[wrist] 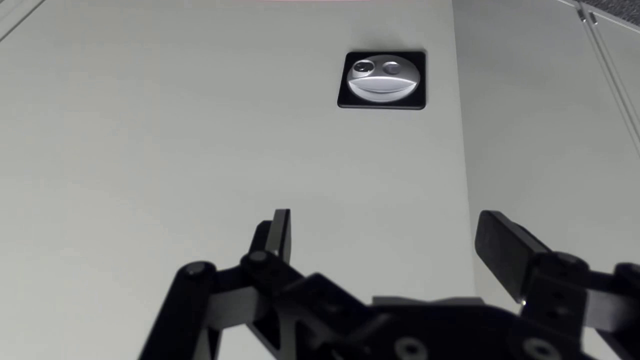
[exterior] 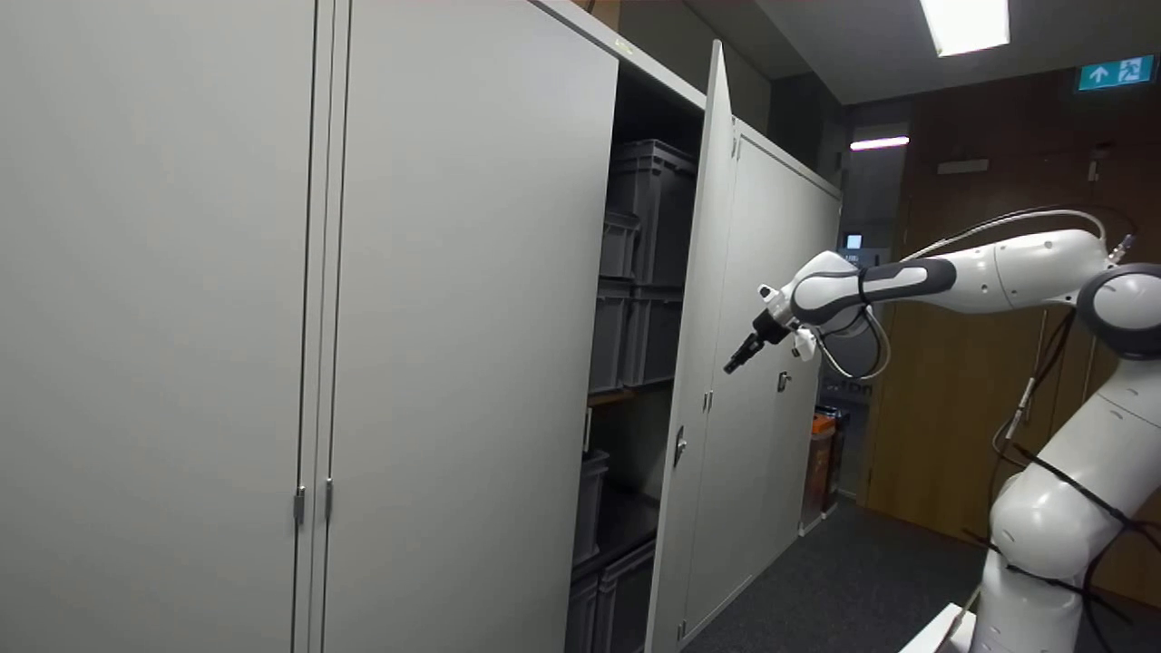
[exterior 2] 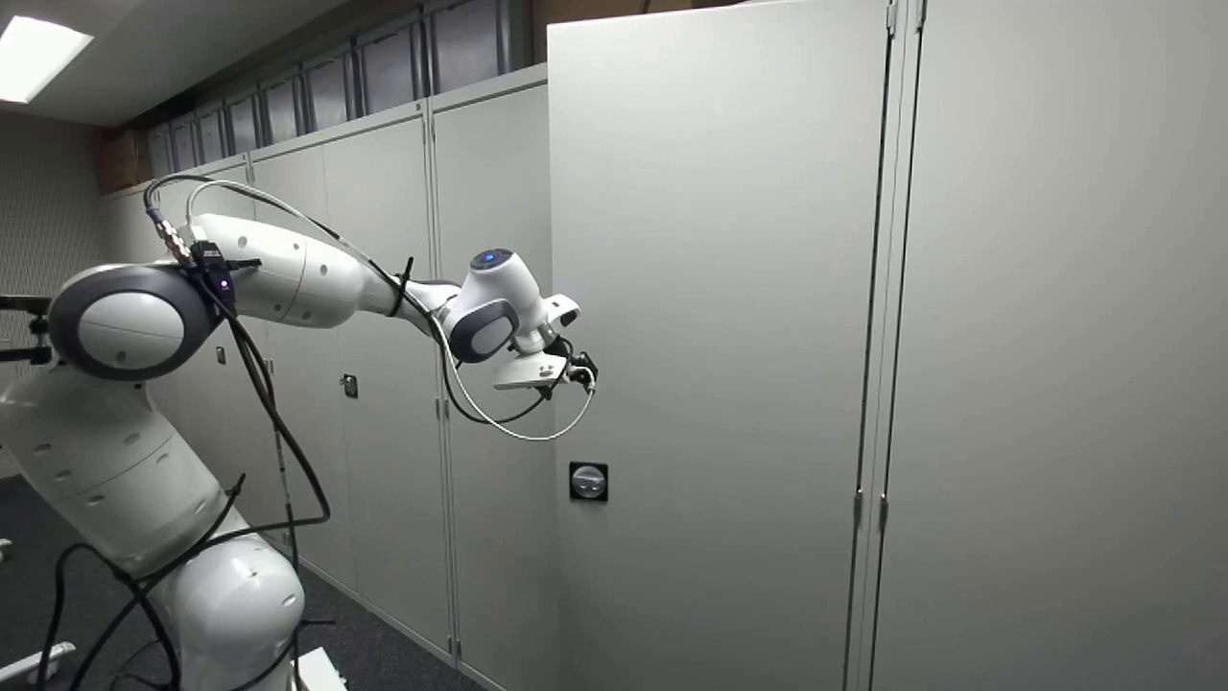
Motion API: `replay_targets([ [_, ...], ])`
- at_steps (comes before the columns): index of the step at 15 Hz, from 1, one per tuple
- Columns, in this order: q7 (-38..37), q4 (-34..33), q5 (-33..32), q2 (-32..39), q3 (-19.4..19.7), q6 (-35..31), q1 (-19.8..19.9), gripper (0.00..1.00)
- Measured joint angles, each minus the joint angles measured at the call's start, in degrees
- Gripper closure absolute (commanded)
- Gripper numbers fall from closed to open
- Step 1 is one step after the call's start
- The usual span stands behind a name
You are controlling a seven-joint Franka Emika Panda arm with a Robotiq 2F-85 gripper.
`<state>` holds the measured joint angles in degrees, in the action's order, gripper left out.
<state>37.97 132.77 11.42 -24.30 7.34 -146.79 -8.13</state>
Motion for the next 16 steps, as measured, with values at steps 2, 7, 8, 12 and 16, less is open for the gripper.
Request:
replay_targets([
  [2,0.0,-1.23,0.0,0.8,-0.04,-0.66,-0.14,0.0],
  [7,-0.07,-5.57,0.14,2.93,-0.26,-0.75,-0.4,0.0],
  [8,-0.11,-6.35,0.21,3.27,-0.27,-0.76,-0.67,0.0],
  [12,-0.19,-8.99,0.79,4.65,-0.38,-0.84,-1.82,0.0],
  [16,-0.19,-10.41,1.54,5.6,-0.41,-2.02,-2.6,0.0],
])
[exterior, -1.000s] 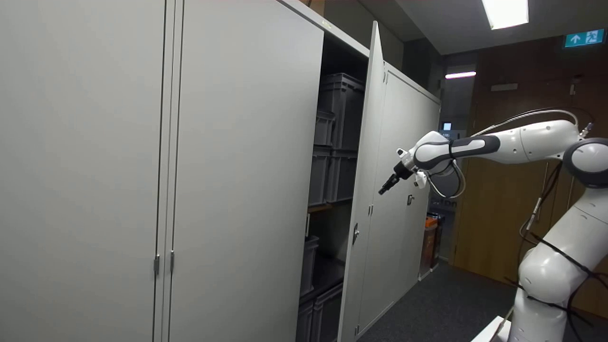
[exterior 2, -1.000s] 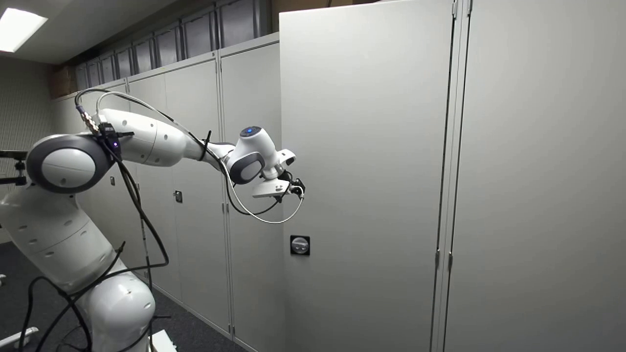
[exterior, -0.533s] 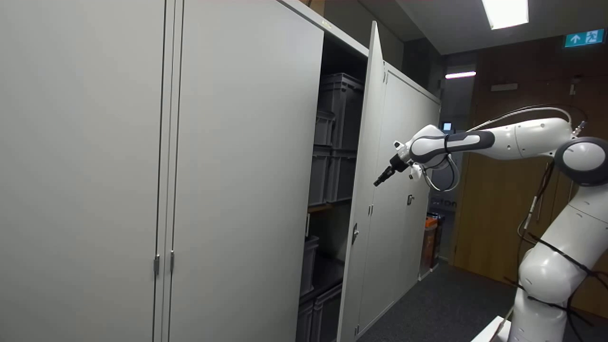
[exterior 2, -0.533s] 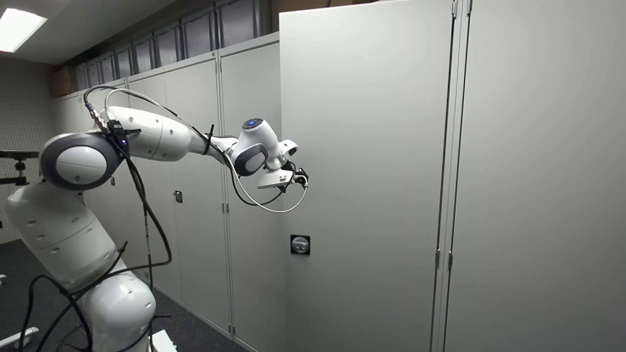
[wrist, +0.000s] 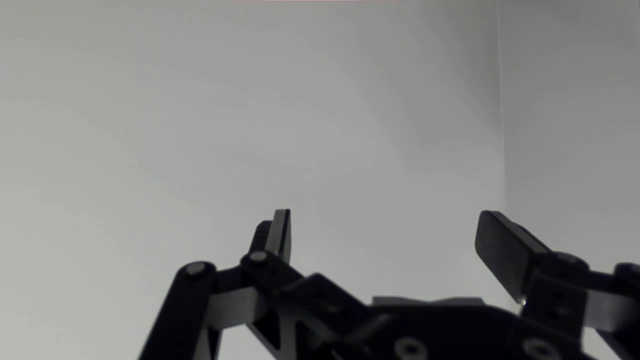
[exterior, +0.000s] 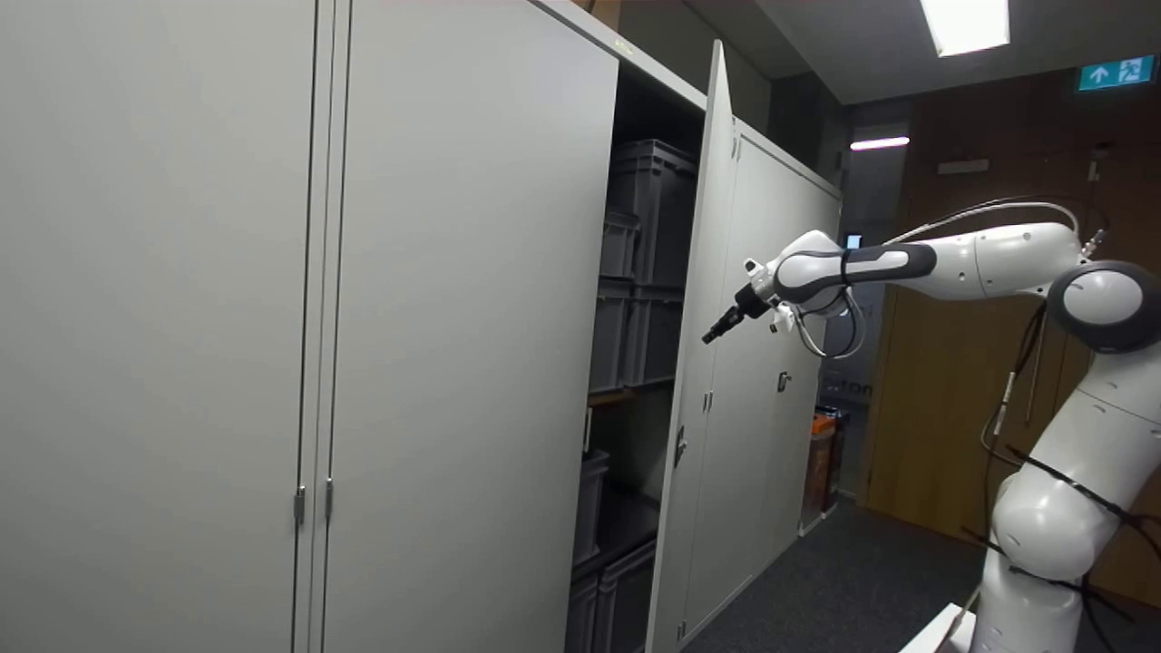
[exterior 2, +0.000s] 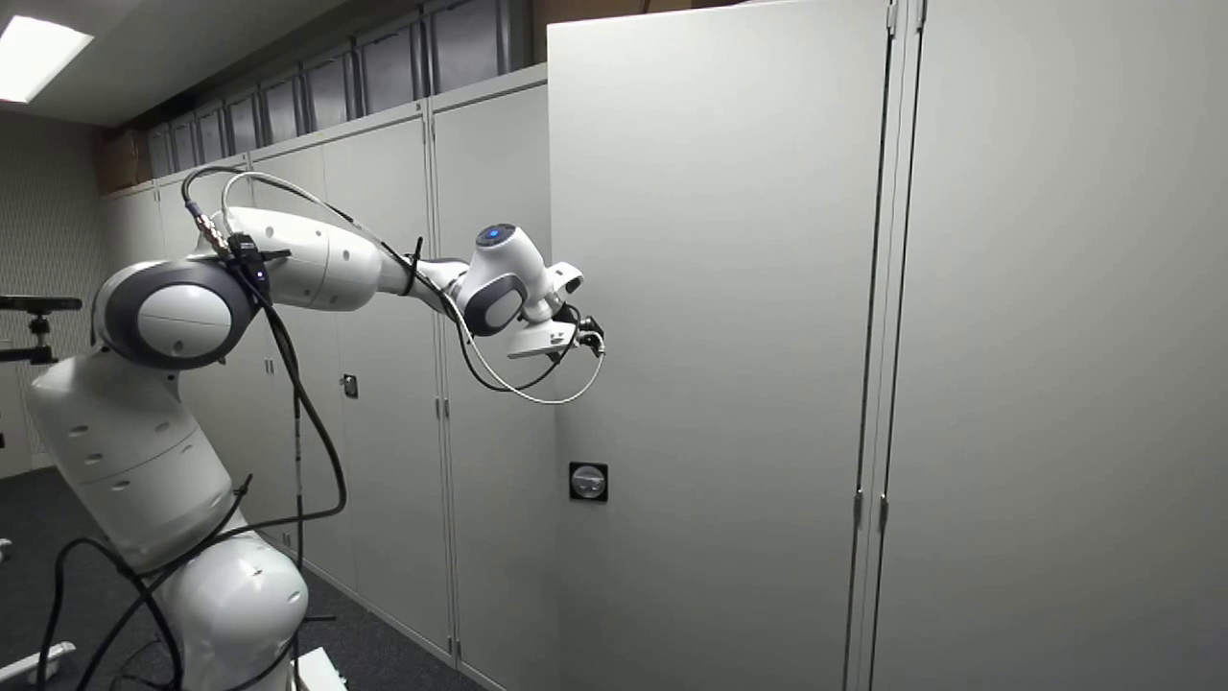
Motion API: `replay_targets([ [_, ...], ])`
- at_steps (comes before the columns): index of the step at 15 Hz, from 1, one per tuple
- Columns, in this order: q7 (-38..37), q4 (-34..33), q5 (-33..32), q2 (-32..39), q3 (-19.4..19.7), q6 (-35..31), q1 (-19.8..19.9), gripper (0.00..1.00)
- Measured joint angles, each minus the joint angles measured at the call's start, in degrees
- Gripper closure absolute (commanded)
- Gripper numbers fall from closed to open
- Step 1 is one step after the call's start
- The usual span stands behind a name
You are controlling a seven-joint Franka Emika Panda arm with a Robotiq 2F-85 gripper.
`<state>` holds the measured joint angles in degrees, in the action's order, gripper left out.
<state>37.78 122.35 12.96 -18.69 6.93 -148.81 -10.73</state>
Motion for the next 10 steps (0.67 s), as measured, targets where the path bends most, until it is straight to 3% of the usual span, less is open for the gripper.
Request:
replay_targets([
  [10,0.05,-1.56,2.45,2.3,-0.02,-2.84,-1.62,0.0],
])
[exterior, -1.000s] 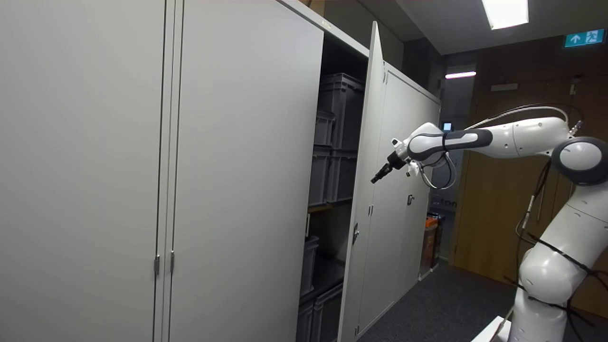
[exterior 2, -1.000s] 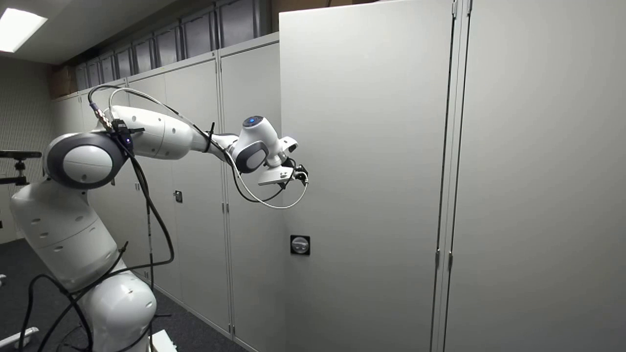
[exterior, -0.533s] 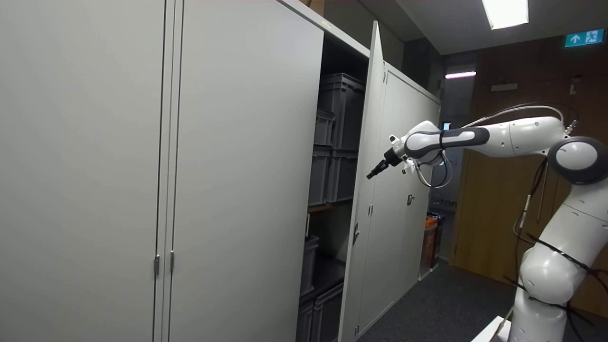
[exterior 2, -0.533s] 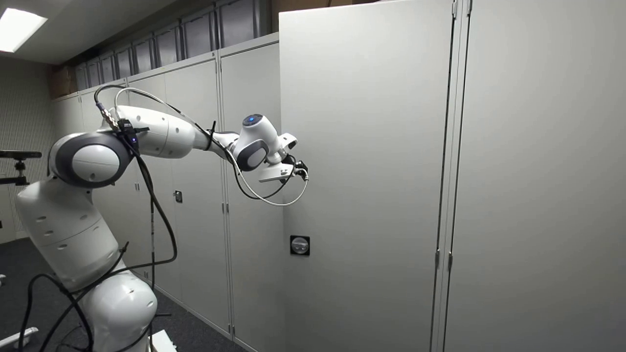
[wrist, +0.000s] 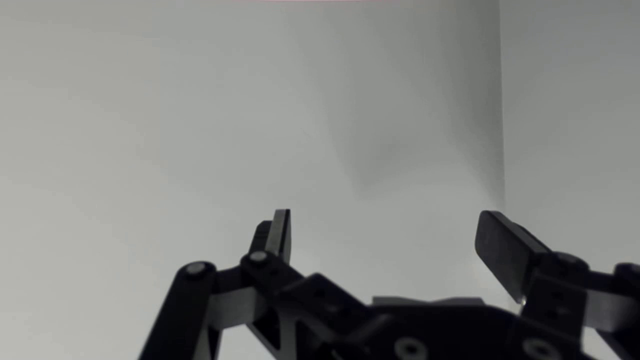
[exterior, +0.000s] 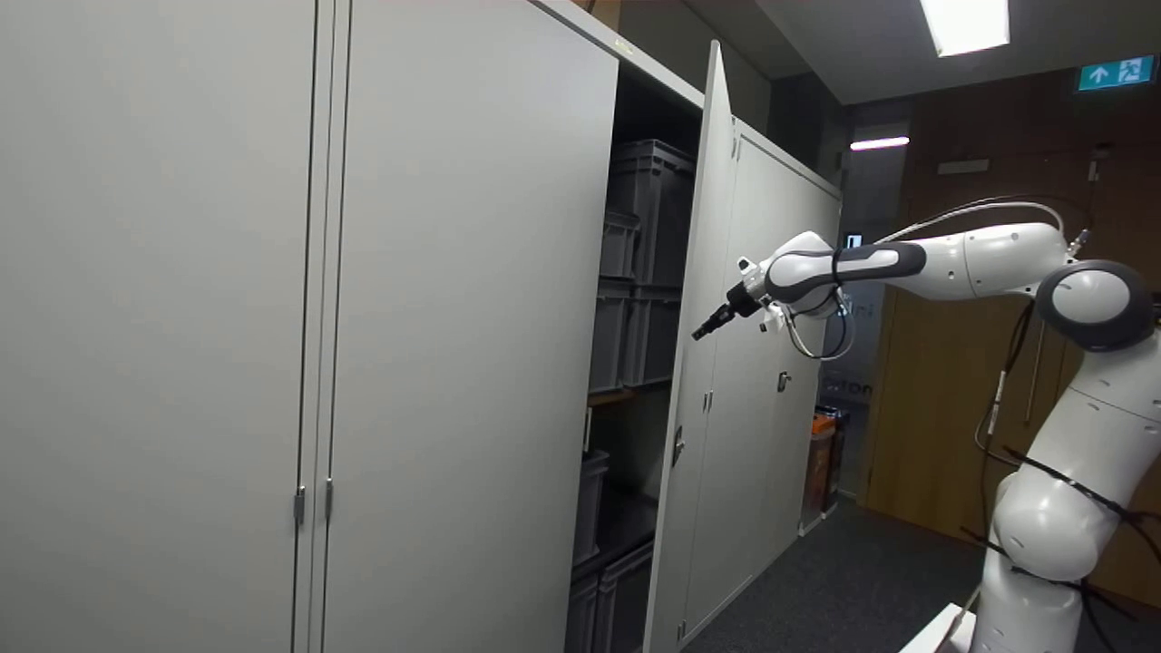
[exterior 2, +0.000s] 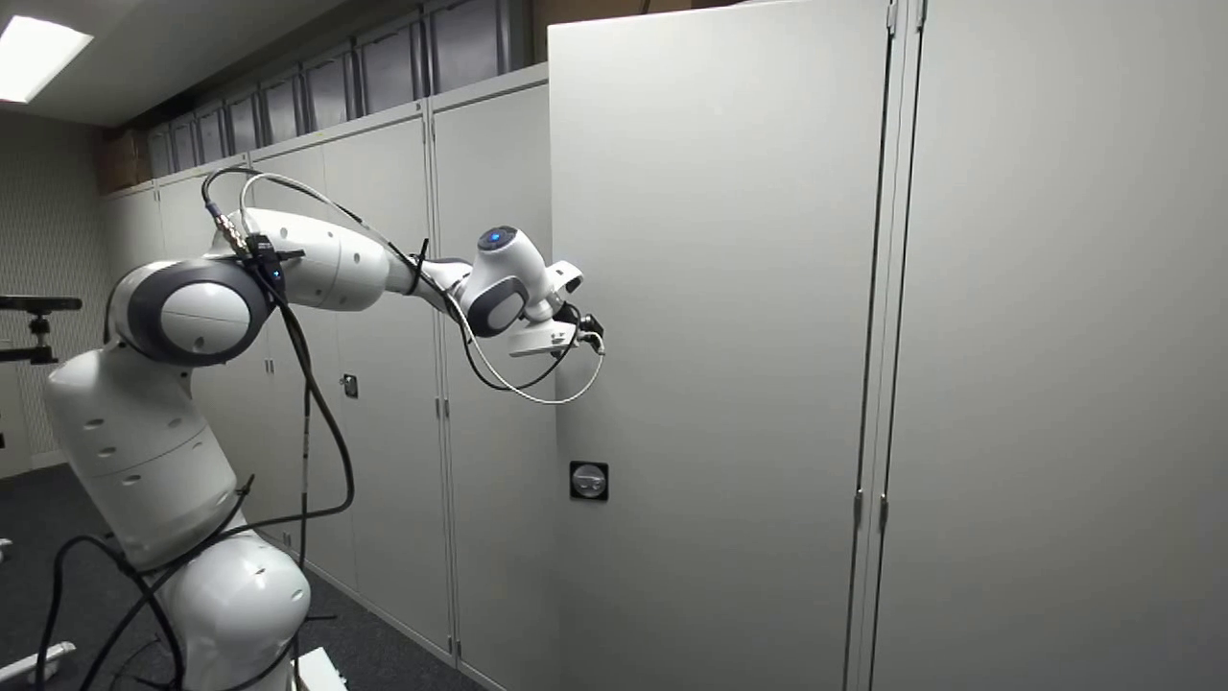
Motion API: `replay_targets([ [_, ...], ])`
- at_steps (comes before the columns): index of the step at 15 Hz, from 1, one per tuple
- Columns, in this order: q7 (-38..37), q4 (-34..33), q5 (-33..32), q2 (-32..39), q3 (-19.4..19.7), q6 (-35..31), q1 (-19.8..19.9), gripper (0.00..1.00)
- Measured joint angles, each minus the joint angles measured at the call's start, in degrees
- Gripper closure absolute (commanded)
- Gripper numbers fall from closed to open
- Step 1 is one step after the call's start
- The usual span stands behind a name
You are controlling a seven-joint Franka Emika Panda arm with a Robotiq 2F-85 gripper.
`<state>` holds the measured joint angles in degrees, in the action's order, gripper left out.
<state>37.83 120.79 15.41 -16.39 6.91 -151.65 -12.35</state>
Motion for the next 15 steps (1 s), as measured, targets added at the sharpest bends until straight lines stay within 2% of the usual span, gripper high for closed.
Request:
replay_targets([
  [15,0.07,-4.78,0.07,4.84,-0.74,-0.02,-0.33,0.0],
])
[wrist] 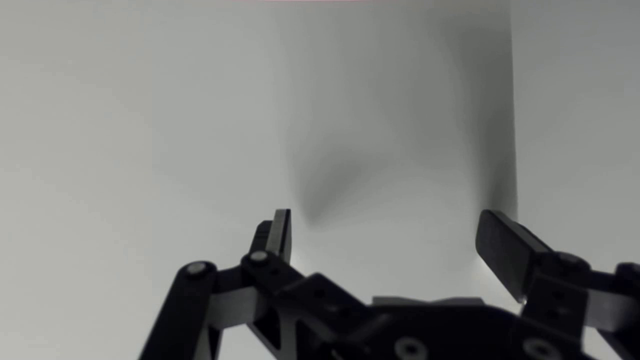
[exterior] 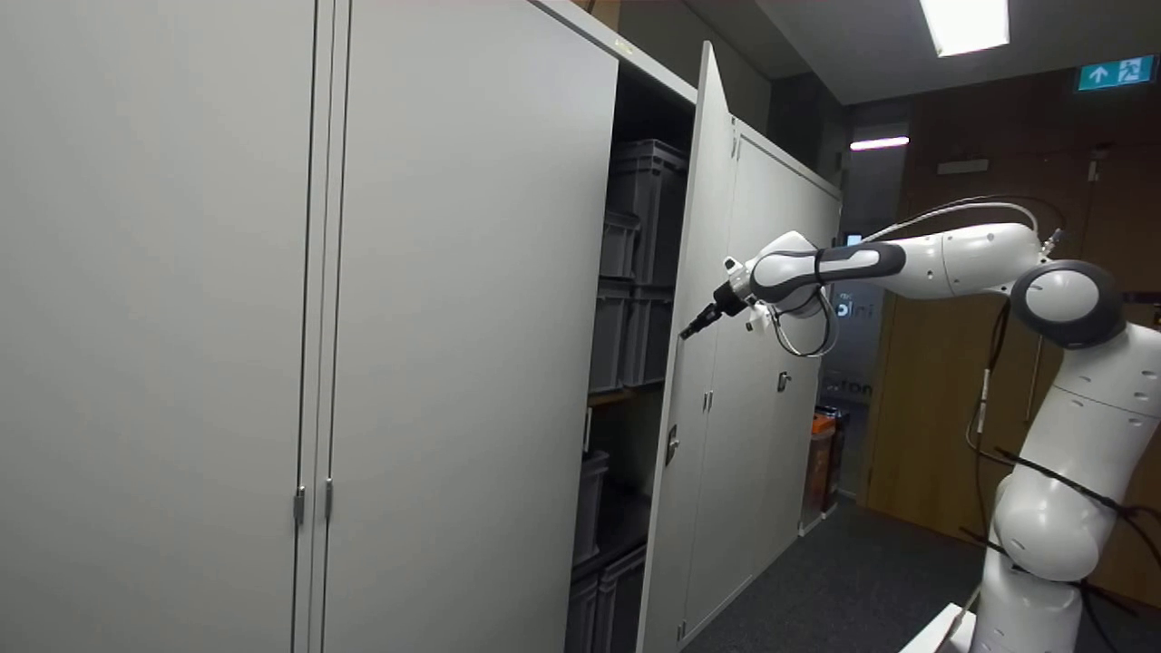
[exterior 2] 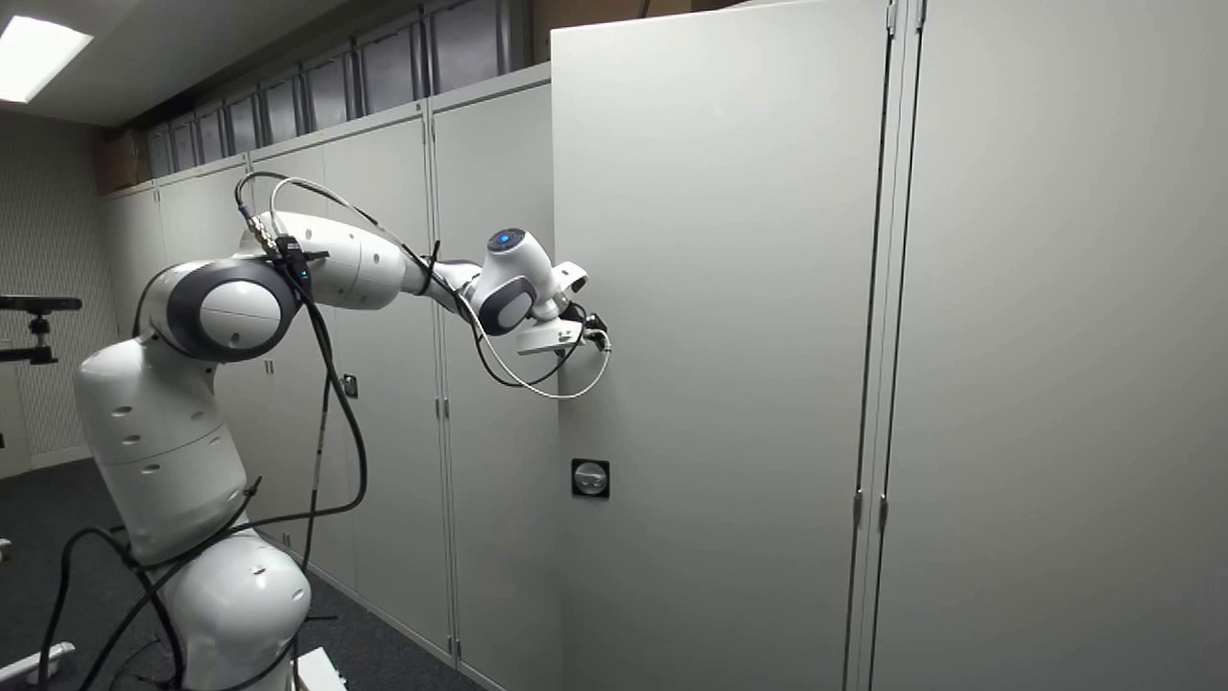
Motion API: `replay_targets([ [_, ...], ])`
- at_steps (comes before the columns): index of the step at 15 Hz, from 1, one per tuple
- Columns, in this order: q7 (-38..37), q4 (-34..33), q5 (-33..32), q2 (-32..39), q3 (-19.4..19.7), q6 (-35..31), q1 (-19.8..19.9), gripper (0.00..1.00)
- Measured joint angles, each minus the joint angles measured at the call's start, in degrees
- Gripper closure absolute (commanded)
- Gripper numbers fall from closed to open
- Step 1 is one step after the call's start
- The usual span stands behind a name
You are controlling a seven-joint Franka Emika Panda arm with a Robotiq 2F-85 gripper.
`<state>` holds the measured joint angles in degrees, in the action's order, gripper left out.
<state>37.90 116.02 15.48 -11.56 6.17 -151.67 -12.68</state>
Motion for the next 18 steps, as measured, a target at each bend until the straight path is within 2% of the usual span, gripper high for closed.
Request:
replay_targets([
  [18,0.09,-8.35,0.02,7.18,-0.33,-0.01,-0.07,0.0],
])
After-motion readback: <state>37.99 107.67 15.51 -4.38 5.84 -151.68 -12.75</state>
